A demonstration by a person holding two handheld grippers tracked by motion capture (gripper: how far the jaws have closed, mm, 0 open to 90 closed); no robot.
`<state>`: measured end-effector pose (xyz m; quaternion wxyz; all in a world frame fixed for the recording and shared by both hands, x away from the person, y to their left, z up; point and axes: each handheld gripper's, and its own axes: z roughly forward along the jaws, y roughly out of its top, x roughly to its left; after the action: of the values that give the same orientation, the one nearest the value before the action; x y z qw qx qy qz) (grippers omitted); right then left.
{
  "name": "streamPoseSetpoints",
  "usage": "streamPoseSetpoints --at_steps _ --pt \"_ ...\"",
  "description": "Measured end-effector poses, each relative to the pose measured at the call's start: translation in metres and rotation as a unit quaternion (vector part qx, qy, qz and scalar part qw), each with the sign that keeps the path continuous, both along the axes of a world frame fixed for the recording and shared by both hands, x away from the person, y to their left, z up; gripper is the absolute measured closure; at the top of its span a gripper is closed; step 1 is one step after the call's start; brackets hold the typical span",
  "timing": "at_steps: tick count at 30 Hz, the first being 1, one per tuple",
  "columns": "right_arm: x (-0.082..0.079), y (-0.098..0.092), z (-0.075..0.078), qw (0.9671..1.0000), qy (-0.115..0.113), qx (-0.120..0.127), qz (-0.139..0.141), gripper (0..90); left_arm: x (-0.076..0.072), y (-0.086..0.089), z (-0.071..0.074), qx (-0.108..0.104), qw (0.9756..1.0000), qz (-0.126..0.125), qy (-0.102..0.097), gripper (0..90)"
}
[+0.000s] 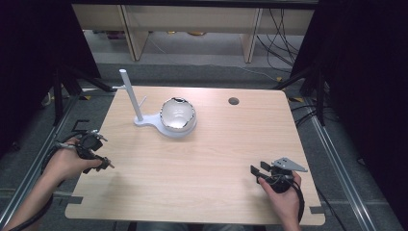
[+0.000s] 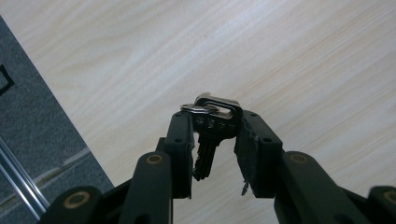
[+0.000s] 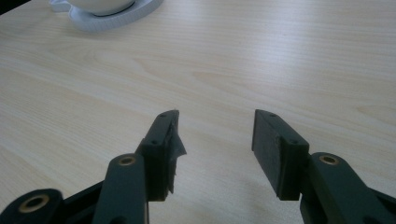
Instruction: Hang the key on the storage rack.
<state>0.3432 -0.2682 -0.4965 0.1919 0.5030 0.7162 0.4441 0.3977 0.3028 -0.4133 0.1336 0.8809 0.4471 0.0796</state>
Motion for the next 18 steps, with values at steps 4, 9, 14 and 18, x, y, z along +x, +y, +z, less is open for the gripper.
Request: streamPoseSetpoints --at_steps 4,9,14,18 --pt "0.001 -0.002 0.0 1.0 -0.003 0.002 0.005 51.6 0.003 -0.003 0.007 -0.009 0.9998 0.004 -0.018 66.6" --pt "0.001 -0.002 0.0 1.0 -0.003 0.001 0.003 51.6 0.006 -0.005 0.015 -0.016 0.9985 0.007 -0.052 66.6" --pt "-0.001 -0.001 0.001 0.9999 0.004 0.002 -0.009 51.6 0.008 -0.005 0.02 -0.024 0.9976 0.01 -0.065 66.7" --pt "-0.002 -0.001 0.002 0.9998 0.0 0.016 -0.009 51.6 0.013 -0.004 0.024 -0.028 0.9964 0.018 -0.078 66.7"
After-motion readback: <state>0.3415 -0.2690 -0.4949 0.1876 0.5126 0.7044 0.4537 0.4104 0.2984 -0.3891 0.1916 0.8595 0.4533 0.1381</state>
